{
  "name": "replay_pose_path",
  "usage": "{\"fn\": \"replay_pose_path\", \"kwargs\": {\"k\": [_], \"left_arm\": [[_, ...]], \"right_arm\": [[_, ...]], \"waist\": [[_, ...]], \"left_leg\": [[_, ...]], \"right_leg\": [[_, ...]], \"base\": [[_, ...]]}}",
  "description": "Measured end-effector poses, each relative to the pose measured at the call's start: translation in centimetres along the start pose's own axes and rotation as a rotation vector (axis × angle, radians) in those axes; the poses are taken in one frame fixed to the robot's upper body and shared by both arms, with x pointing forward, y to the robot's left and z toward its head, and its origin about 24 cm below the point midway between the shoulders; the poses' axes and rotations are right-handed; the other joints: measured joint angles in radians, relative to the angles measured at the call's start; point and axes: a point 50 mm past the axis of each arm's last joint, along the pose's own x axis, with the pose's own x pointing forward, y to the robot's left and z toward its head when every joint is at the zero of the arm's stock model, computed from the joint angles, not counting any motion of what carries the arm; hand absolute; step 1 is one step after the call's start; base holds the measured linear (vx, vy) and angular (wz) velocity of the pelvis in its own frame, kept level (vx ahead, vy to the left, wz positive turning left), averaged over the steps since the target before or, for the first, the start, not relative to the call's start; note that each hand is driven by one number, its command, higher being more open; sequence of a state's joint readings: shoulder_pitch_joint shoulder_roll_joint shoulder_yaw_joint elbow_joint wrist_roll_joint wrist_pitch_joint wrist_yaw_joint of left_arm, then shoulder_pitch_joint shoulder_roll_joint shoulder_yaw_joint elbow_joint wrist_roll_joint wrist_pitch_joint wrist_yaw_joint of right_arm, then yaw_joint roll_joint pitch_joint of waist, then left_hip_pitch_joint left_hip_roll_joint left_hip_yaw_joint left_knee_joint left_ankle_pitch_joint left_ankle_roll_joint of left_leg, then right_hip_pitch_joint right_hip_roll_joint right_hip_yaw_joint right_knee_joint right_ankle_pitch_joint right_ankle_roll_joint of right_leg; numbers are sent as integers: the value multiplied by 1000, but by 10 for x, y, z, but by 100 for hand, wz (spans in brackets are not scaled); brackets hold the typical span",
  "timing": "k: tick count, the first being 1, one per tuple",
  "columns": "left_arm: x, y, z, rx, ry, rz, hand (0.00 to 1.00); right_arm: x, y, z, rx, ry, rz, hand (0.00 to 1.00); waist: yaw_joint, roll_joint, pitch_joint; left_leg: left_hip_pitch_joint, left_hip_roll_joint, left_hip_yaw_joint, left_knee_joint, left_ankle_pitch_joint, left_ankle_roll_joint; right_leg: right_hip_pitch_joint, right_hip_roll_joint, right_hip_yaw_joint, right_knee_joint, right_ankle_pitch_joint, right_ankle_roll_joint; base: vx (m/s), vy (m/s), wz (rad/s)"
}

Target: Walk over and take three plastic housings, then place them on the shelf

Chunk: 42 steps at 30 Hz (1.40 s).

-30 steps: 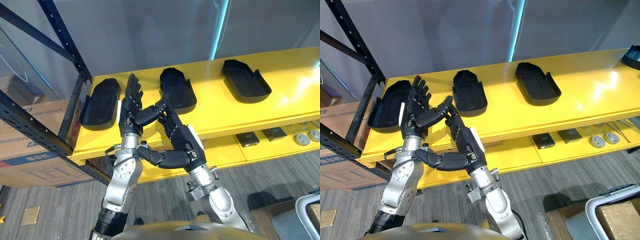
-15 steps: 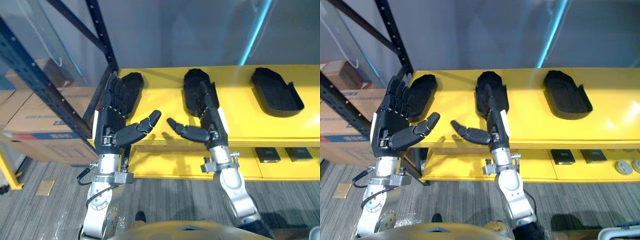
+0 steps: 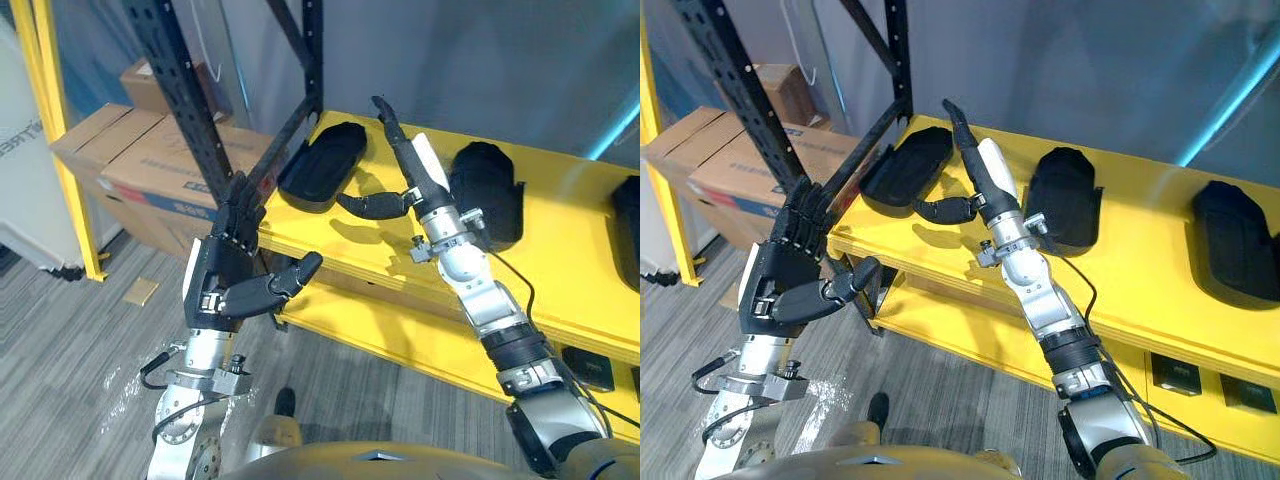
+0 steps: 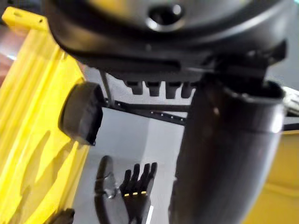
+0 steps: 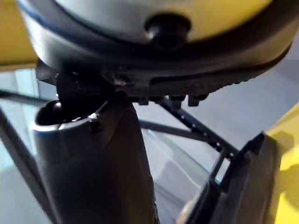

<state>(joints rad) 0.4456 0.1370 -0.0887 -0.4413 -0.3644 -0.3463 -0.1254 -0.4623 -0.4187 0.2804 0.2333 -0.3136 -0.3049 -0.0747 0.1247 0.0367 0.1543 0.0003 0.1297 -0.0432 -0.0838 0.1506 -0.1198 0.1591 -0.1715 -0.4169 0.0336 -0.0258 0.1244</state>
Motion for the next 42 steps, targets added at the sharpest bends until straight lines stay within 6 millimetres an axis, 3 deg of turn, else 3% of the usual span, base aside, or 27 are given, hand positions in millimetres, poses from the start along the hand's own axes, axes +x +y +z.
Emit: {"fn": "replay_pose_path", "kwargs": {"k": [3,6,11,18,29,42], "left_arm": [[1,7,5,46,-34,60,100],[0,15,8,80,-45,111,100],[0,20,10,107,-49,118,100],[0,18,10,109,-43,76,100],[-1,13,1,105,-4,41,100],[-5,8,-17,69,97,20,100]], "right_arm": [[0,7,-2,-167,-37,126,100],[1,12,-11,-236,-28,241,100],[6,7,-8,-298,-63,318,100],[15,8,9,-288,-186,340,100],[19,17,15,-207,-193,484,100],[30,11,5,-193,-90,529,100]], "waist": [[6,-5,9],[18,-18,19],[34,-35,35],[43,-38,38],[63,-46,46],[64,-41,55]], "left_leg": [[-17,-3,-19,0,10,0],[-21,-3,-28,0,13,-1],[-26,-5,-41,0,16,-1],[-26,-6,-43,0,18,-1],[-27,-6,-46,0,18,-1],[-27,-6,-46,0,19,-1]], "right_leg": [[0,0,-18,1,3,5],[2,1,-26,2,4,6],[3,1,-38,3,4,6],[1,1,-43,4,0,0],[1,1,-43,2,1,1],[0,1,-43,4,0,0]], "base": [[1,-18,14],[-15,-20,10],[-22,-10,8],[-26,-5,2],[0,0,0],[0,0,0]]}}
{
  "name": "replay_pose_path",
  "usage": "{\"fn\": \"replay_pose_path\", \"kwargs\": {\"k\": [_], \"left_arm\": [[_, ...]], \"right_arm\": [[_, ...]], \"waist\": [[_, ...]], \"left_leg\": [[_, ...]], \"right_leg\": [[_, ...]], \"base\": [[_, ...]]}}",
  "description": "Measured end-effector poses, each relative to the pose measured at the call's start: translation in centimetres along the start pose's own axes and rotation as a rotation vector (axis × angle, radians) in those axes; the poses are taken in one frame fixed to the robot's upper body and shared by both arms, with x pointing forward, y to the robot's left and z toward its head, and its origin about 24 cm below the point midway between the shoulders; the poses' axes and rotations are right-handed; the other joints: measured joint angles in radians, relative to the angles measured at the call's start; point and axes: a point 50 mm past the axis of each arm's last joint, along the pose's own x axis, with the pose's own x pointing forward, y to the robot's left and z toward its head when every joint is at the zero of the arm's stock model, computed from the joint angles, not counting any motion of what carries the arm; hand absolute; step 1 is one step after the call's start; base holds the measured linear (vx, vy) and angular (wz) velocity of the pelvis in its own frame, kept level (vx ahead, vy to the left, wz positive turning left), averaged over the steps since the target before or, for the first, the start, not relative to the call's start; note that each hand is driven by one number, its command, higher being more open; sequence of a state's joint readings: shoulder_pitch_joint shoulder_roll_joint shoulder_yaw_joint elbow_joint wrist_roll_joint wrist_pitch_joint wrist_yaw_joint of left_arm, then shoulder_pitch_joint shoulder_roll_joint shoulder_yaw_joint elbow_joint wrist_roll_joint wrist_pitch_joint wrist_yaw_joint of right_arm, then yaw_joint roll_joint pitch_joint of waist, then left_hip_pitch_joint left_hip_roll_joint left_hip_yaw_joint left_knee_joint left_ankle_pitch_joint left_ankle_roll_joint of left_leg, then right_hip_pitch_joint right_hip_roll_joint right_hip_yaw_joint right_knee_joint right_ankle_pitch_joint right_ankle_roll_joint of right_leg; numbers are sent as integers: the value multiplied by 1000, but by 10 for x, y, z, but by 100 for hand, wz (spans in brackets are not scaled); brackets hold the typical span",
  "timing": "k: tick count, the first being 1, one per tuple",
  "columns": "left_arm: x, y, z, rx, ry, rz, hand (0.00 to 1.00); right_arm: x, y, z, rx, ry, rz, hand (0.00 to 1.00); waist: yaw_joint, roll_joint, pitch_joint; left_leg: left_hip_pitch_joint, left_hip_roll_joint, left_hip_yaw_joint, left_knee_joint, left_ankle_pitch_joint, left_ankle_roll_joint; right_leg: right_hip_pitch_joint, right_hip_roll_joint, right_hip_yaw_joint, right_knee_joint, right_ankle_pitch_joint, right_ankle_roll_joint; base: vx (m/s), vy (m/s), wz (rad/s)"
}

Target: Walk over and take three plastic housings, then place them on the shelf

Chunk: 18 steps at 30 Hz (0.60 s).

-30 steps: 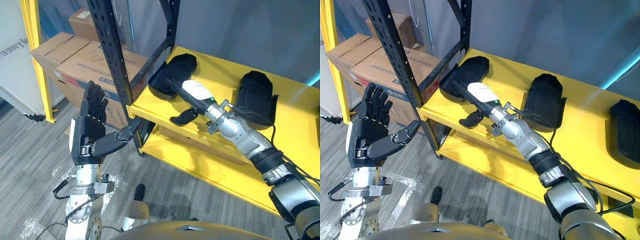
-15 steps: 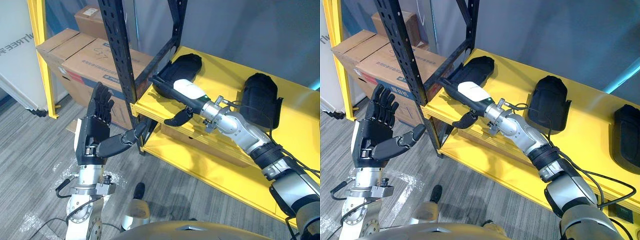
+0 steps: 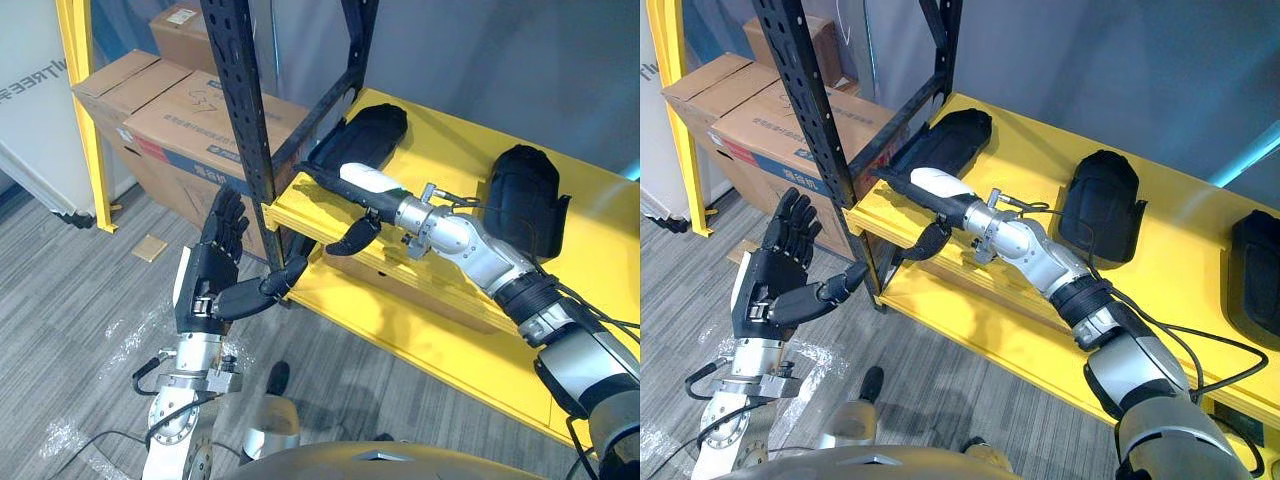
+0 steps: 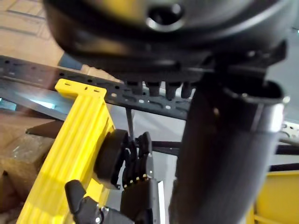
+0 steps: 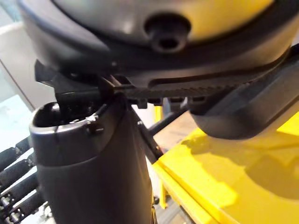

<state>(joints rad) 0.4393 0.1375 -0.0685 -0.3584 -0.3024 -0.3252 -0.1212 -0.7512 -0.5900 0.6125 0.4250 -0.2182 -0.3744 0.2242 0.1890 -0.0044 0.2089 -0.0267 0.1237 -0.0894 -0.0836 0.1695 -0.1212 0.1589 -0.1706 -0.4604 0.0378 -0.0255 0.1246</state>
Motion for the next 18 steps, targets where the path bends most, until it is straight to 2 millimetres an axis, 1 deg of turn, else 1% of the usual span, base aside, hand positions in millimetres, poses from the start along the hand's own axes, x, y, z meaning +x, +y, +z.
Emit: {"fn": "replay_pose_path", "kwargs": {"k": [3,11,14,18], "left_arm": [[0,-3,-3,-11,13,-12,100],[-2,-2,-8,-11,35,-9,100],[-3,-4,-13,-7,69,-30,100],[-3,-4,-13,-5,72,-35,100]], "right_arm": [[1,-3,-1,1,10,11,100],[1,-1,-3,8,25,41,100],[0,-2,-5,40,37,51,100],[-1,0,-7,56,57,86,100]], "waist": [[-1,4,2],[-5,5,3],[-6,5,3],[-7,6,3]], "left_leg": [[0,0,0,0,0,0],[1,0,3,0,0,0],[2,0,5,0,0,0],[11,2,13,0,0,0]], "right_leg": [[0,0,0,0,0,0],[-2,-1,3,2,0,0],[-3,-2,4,5,0,0],[-4,-3,14,11,0,0]], "base": [[0,0,0],[0,0,0],[0,0,0],[0,0,-5]]}}
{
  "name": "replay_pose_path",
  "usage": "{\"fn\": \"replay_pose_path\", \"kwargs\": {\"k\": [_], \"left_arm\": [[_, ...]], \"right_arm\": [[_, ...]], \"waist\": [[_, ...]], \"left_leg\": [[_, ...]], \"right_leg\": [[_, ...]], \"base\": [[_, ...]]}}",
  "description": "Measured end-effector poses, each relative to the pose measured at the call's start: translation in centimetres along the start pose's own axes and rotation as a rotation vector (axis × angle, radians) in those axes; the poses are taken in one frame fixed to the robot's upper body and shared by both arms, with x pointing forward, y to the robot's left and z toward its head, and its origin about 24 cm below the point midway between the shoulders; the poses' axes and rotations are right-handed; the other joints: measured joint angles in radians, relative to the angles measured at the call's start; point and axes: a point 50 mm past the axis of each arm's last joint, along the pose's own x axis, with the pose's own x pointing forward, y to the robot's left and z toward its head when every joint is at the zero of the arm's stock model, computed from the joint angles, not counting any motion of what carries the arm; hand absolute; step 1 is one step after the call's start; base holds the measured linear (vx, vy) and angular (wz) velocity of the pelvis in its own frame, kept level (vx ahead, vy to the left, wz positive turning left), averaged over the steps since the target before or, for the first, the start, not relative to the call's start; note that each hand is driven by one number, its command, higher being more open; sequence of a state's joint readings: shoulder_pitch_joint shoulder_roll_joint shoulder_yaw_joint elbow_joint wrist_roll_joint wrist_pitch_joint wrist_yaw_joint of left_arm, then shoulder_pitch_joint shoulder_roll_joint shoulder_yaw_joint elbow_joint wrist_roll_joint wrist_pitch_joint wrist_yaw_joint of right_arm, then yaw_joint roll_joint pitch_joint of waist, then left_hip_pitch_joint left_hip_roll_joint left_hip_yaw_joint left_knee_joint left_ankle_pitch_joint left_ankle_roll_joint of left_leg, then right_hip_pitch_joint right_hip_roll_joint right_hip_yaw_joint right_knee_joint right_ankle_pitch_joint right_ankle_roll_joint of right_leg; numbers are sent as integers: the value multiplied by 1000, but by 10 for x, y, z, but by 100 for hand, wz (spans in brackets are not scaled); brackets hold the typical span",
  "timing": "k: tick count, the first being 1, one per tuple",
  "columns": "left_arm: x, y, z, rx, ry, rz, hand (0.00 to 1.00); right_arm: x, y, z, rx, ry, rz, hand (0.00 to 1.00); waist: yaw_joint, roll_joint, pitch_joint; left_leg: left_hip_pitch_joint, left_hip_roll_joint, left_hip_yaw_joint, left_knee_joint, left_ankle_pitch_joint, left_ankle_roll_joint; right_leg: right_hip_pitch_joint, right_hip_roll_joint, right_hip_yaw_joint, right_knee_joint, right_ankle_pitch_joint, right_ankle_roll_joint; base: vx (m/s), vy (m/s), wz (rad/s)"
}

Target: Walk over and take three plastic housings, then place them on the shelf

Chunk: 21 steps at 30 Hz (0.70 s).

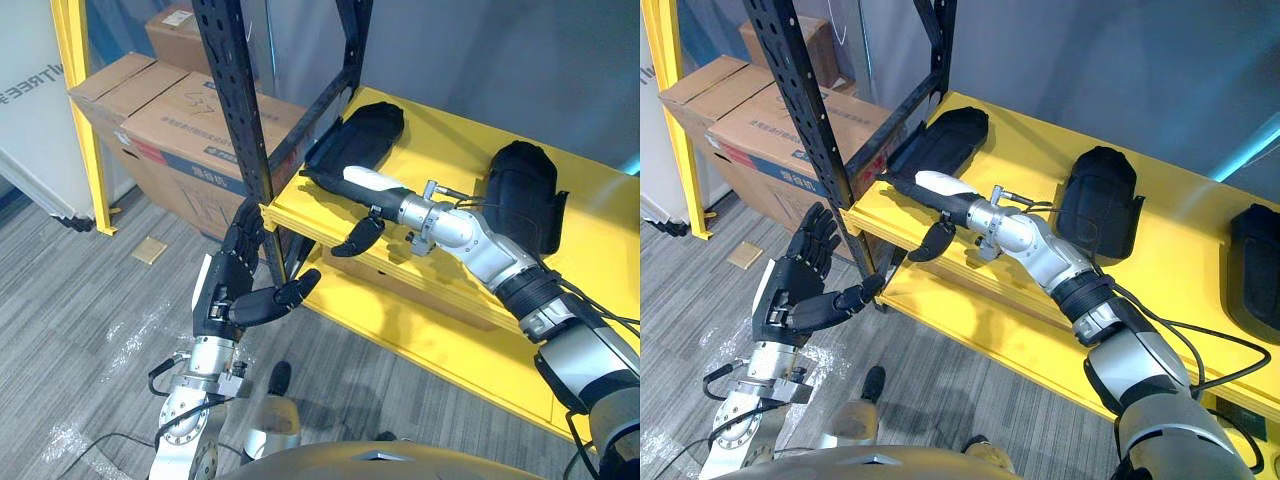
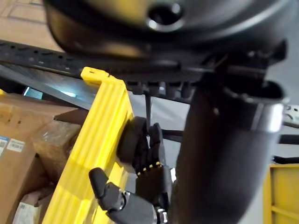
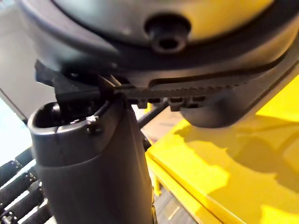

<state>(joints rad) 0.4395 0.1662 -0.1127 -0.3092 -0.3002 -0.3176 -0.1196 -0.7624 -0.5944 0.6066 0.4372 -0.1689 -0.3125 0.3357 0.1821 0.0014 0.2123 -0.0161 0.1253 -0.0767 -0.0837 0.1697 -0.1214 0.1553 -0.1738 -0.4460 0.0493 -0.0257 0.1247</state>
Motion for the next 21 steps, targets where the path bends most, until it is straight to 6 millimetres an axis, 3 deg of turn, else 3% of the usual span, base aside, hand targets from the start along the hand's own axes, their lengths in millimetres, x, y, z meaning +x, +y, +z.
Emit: {"fn": "replay_pose_path", "kwargs": {"k": [9,21], "left_arm": [[0,0,0,-1,1,6,100],[0,1,0,19,4,34,100]], "right_arm": [[-2,-2,-3,40,17,21,100],[-15,-12,-16,31,93,22,100]], "waist": [[-20,1,0],[-20,18,-5]], "left_leg": [[5,2,17,0,0,0],[7,5,30,0,0,0]], "right_leg": [[-2,-1,13,3,0,0],[-13,-1,29,9,0,0]], "base": [[-12,-3,-3],[-4,-7,-3]]}}
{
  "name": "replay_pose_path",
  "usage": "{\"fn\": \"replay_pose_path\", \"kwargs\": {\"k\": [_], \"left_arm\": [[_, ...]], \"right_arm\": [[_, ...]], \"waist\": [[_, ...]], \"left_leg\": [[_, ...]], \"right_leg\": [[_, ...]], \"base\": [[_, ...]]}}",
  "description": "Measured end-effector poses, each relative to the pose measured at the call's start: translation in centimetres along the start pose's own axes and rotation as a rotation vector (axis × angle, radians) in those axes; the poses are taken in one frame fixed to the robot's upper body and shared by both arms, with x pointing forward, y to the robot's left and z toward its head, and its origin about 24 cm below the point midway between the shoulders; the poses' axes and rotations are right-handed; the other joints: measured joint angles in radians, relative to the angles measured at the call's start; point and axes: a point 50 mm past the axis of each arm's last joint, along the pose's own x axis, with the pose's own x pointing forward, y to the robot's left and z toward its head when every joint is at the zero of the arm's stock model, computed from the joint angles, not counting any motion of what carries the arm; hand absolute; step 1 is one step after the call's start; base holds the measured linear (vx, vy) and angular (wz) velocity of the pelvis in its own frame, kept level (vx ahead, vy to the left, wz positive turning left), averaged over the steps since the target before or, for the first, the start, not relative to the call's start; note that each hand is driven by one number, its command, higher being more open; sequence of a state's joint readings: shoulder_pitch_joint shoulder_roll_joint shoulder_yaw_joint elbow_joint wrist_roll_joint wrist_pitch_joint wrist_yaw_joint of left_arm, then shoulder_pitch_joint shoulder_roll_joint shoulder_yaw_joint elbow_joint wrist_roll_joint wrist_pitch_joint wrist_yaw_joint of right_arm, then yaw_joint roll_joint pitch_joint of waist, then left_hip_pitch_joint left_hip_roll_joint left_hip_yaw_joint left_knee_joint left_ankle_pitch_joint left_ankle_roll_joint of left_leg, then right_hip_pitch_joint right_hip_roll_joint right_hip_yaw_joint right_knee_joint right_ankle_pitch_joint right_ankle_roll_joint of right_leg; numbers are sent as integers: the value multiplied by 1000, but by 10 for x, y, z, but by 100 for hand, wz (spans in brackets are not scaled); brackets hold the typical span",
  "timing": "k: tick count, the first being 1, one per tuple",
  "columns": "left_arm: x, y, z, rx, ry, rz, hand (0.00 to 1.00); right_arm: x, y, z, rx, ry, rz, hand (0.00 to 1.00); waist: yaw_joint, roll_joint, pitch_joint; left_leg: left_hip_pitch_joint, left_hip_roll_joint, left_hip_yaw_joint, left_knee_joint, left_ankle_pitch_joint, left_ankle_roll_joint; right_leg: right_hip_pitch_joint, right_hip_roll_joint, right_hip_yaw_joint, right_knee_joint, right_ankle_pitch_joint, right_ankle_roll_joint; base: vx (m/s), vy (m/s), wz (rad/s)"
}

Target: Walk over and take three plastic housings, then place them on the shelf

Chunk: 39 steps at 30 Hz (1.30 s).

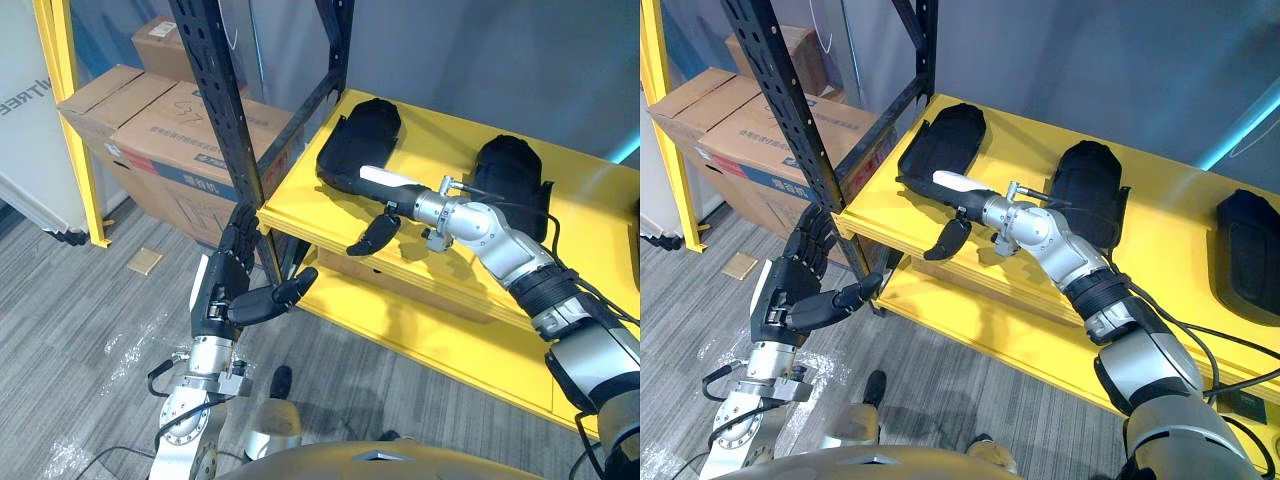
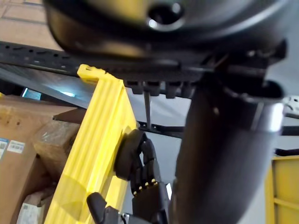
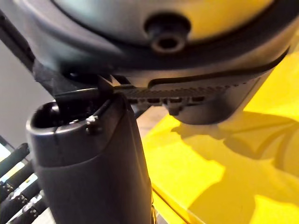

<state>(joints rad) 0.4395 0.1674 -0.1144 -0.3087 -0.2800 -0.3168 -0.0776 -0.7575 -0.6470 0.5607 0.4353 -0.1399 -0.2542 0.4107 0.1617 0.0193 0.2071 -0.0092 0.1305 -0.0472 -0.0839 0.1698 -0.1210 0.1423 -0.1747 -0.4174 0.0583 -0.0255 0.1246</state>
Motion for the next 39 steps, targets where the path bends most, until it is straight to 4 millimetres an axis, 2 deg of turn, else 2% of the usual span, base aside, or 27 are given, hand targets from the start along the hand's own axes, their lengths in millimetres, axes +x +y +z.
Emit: {"fn": "replay_pose_path", "kwargs": {"k": [8,16,19,24,27,29,35,38,39], "left_arm": [[0,-1,0,-1,1,-3,100],[0,-4,-1,-9,3,-14,100],[0,-6,-2,-15,6,-30,100],[1,-9,-2,-10,4,-50,100],[2,-9,-1,-2,2,-45,100],[2,-10,-2,-6,2,-39,100],[3,-17,-3,-1,7,-45,100],[3,-19,-4,2,10,-35,100],[2,-21,-5,-1,11,-37,100]], "right_arm": [[-4,1,-3,-5,-3,-2,100],[-10,-1,1,208,-114,-45,100],[-13,-2,13,328,-226,-118,100],[-13,-3,51,421,-428,-277,100],[-17,-5,60,460,-469,-386,100],[-21,-6,62,446,-470,-420,100],[-15,0,64,322,-385,-400,100],[-17,-2,63,312,-359,-470,100],[-25,-2,60,326,-340,-537,100]], "waist": [[-2,5,-1],[-2,12,-4],[-2,16,-6],[-18,22,-10],[-30,22,-10],[-34,23,-12],[-48,25,-18],[-52,25,-21],[-50,23,-23]], "left_leg": [[1,1,7,0,0,0],[1,1,8,0,1,1],[1,1,9,0,0,1],[1,2,14,0,0,0],[1,3,17,0,0,0],[1,3,21,0,0,1],[0,8,42,0,-1,1],[-1,13,51,0,-1,0],[-1,14,57,0,-2,0]], "right_leg": [[-4,-2,9,12,-1,-1],[-5,-2,10,12,-1,0],[-6,-2,11,12,0,0],[-17,-3,20,13,-1,-1],[-20,-3,24,14,-1,-1],[-21,-3,29,14,0,-1],[-36,-1,48,21,0,-1],[-46,2,59,20,1,-1],[-50,3,65,20,1,-1]], "base": [[-2,-5,-2],[0,0,0],[0,0,0],[-16,-14,-5],[-7,-4,-2],[-17,-13,-7],[-18,-12,-8],[-8,-16,-9],[-7,-16,-11]]}}
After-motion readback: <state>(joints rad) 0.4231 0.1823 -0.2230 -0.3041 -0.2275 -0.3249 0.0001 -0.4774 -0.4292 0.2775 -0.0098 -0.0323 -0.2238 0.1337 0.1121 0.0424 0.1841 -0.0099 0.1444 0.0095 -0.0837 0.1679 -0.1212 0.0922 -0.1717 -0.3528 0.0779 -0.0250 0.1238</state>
